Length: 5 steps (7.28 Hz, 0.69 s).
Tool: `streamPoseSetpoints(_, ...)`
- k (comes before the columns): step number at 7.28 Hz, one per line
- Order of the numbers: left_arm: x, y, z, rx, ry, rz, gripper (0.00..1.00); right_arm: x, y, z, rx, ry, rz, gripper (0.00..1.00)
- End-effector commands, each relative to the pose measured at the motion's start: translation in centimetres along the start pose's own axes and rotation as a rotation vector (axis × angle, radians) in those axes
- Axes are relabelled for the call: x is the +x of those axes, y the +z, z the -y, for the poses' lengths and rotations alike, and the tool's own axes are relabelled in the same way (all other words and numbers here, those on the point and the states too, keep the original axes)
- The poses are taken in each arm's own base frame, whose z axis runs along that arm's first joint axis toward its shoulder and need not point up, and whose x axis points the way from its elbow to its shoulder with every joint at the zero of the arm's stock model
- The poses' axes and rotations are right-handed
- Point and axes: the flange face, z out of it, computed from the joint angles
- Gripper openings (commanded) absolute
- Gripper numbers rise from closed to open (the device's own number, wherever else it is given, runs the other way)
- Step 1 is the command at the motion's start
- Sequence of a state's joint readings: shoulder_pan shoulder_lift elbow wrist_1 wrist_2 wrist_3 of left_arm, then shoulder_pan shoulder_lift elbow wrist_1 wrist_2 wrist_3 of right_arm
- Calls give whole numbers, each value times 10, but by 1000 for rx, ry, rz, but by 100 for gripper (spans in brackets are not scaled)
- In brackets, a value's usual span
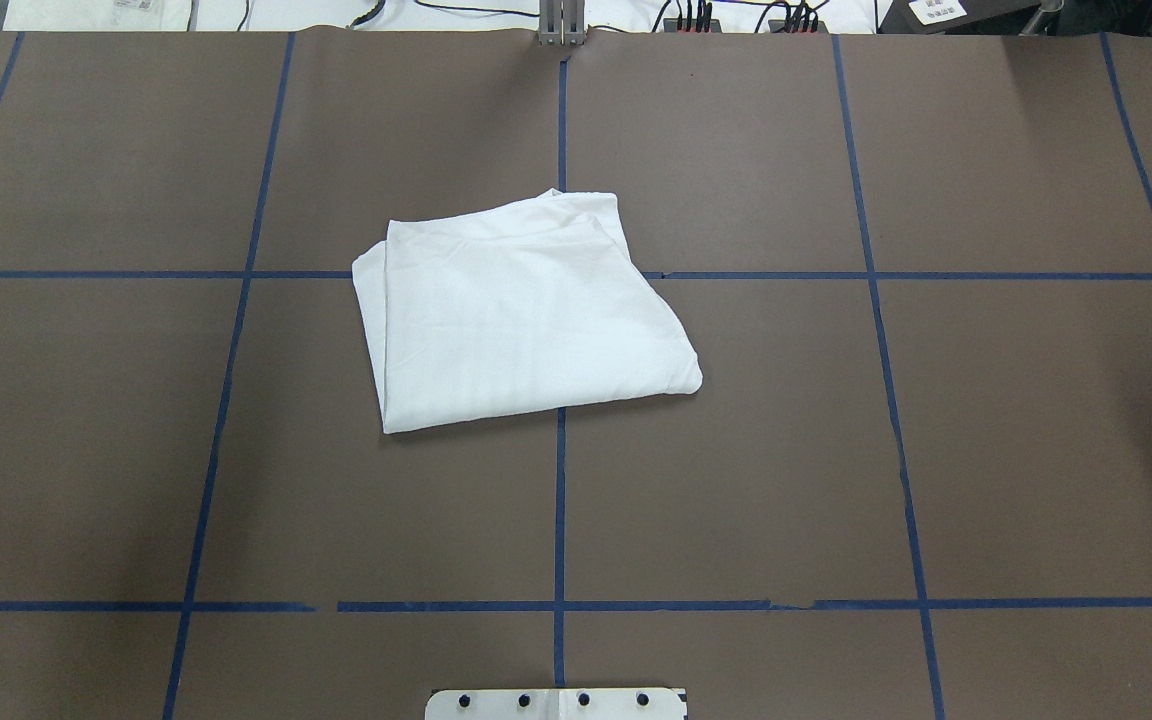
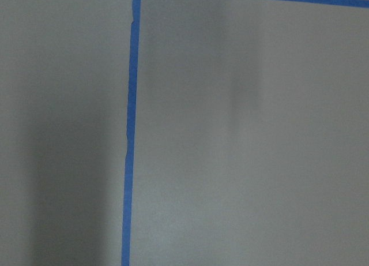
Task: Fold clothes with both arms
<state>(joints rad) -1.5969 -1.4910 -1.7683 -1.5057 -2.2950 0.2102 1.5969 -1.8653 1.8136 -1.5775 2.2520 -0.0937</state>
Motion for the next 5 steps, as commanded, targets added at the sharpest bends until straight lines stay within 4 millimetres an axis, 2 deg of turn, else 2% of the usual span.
streamPoseSetpoints(1,-5,7,-3,-14,-6,5,100,5,7,-2,-14,15,0,100)
streamPoseSetpoints(4,-5,7,-3,-14,-9,5,100,-2,0,5,1,1,23,100)
streamPoseSetpoints(5,-6,7,-3,-15,-8,6,100,0,3,1,-4,1,26,100)
